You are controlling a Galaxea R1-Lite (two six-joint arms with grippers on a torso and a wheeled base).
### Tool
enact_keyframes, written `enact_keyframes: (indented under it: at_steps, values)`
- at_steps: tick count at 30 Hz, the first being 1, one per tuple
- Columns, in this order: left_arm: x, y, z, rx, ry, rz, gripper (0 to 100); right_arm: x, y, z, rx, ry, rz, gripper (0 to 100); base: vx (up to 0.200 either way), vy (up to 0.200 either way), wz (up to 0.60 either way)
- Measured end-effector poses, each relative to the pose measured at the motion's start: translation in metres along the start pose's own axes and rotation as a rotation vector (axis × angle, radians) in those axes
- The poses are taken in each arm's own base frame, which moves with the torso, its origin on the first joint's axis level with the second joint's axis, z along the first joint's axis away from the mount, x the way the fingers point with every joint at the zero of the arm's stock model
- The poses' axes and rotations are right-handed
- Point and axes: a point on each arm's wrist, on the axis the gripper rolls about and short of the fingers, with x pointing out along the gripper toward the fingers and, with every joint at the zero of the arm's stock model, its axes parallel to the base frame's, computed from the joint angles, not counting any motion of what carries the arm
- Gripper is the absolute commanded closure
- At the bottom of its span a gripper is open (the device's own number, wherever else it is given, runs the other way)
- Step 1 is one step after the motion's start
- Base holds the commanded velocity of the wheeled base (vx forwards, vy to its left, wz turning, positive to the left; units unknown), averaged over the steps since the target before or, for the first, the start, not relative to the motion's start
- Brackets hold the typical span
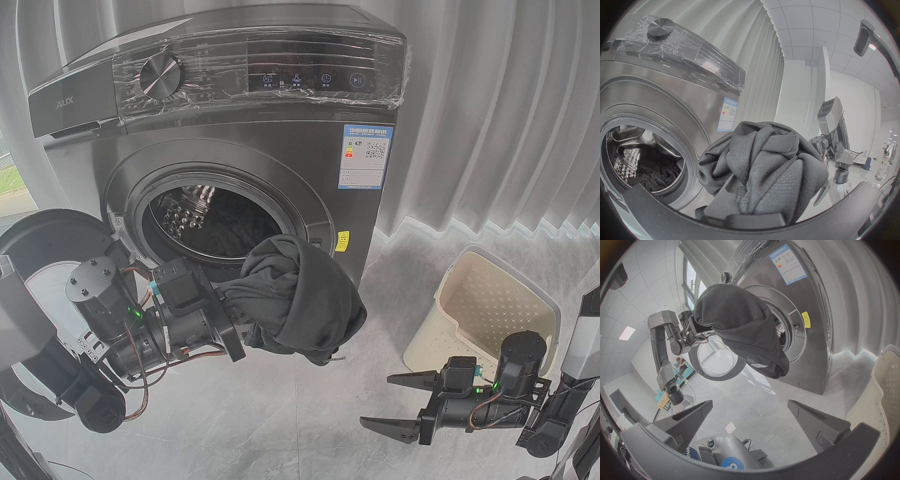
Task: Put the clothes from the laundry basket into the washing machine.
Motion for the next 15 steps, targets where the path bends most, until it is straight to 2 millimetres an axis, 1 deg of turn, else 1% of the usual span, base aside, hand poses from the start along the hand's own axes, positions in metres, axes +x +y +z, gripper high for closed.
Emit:
enact_keyframes:
  at_steps: [7,15]
  values:
    - [-0.0027,-0.0011,-0.0006,-0.003,0.007,0.001,100,0.001,-0.0019,0.002,-0.013,-0.01,-0.006,0,0.0,0.0,0.0]
    - [-0.0071,-0.004,-0.0039,-0.015,0.025,0.003,100,0.0056,-0.0032,0.009,-0.029,-0.043,-0.002,0,0.0,0.0,0.0]
